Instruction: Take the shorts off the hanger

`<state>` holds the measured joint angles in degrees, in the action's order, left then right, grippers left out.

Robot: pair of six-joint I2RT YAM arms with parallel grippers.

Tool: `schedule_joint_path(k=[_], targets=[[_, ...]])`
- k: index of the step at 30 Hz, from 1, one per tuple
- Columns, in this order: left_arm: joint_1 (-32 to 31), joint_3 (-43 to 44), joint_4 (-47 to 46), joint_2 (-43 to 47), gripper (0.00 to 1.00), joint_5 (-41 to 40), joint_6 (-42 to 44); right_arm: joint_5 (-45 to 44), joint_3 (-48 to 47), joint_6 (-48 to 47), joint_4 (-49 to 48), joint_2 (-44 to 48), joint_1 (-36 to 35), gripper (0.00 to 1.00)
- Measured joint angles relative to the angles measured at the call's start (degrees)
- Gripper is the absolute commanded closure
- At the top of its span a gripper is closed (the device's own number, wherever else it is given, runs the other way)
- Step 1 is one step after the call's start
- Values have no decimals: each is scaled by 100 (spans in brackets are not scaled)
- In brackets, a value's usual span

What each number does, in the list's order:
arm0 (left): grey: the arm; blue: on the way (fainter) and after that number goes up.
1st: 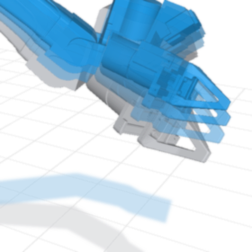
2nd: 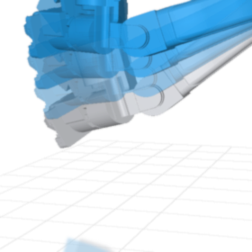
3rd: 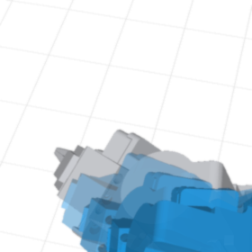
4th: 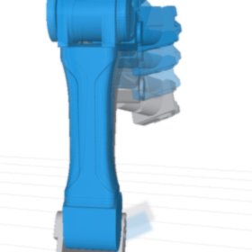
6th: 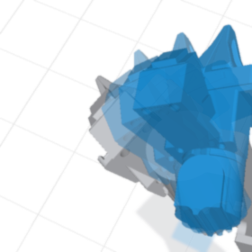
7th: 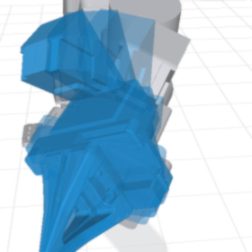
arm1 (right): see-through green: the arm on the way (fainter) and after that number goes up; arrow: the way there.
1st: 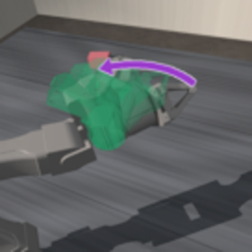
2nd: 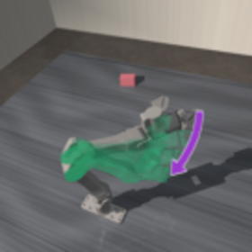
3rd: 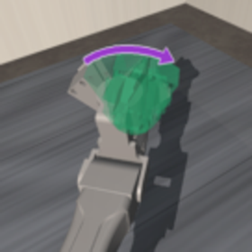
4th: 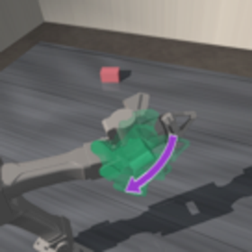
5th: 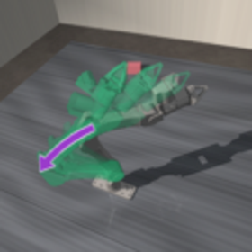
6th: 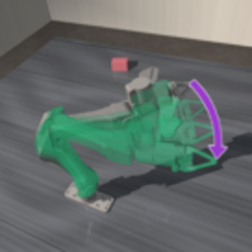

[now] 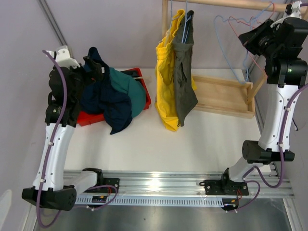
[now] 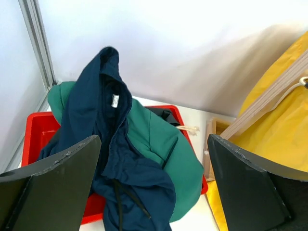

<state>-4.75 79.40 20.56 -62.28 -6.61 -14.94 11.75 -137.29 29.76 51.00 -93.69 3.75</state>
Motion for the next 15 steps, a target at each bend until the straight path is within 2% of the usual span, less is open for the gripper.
schedule_joint_path(k=[5, 15], targets=[[-2, -461, -72, 2, 1, 61, 42, 39, -636, 22, -352, -643, 160, 100], [-2, -833, -177, -13, 1, 212, 44, 101, -369, 109, -695, -1185, 175, 100]])
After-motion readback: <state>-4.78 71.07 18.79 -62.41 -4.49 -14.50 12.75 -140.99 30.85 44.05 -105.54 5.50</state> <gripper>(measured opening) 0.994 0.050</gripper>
